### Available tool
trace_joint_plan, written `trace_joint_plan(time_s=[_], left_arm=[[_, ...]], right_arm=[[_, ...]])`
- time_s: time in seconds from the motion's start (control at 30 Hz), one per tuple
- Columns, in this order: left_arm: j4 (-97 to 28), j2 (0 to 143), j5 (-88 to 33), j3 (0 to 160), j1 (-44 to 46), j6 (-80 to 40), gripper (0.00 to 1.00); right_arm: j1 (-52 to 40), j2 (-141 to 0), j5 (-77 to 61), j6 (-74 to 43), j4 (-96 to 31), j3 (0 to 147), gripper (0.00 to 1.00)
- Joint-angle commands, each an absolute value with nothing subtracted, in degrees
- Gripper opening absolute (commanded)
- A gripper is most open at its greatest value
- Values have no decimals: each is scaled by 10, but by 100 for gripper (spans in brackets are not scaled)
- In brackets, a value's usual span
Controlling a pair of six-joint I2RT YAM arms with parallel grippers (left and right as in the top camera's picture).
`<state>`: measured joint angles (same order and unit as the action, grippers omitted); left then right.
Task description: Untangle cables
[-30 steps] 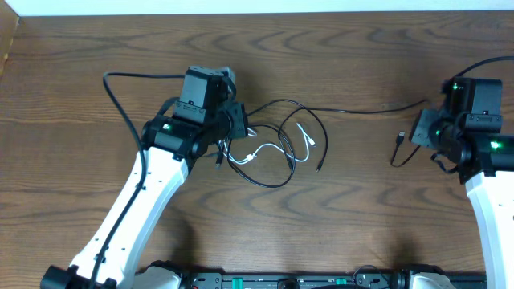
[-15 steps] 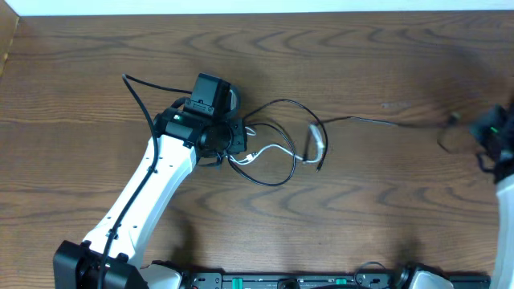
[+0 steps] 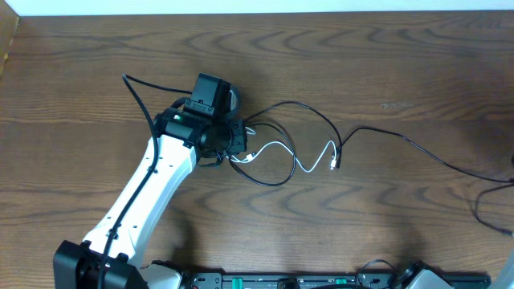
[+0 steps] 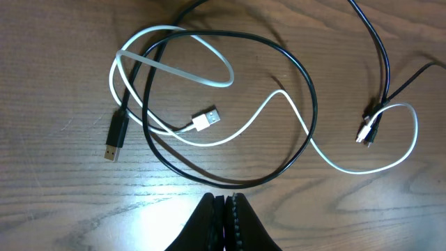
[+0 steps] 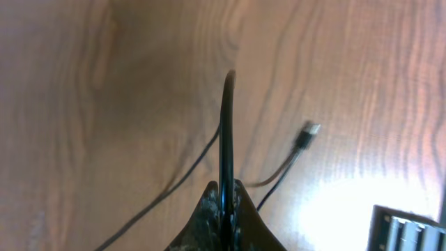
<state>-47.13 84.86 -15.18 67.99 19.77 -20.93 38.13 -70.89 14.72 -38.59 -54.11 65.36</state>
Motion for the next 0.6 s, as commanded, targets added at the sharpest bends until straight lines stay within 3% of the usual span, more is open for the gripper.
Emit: trace_joint_plan(time_s=[0.0,0.27,0.57], left_arm=[[-473,851,-159,682,197,-204,8],[-473,851,-159,682,197,-204,8],[-473,852,-159,682,197,-204,8]], right_arm=[[382,-719,115,-365,-514,650,1],[382,-735,4,-268,-406,650,3],[369,-765,-214,-164,-371,650,54]])
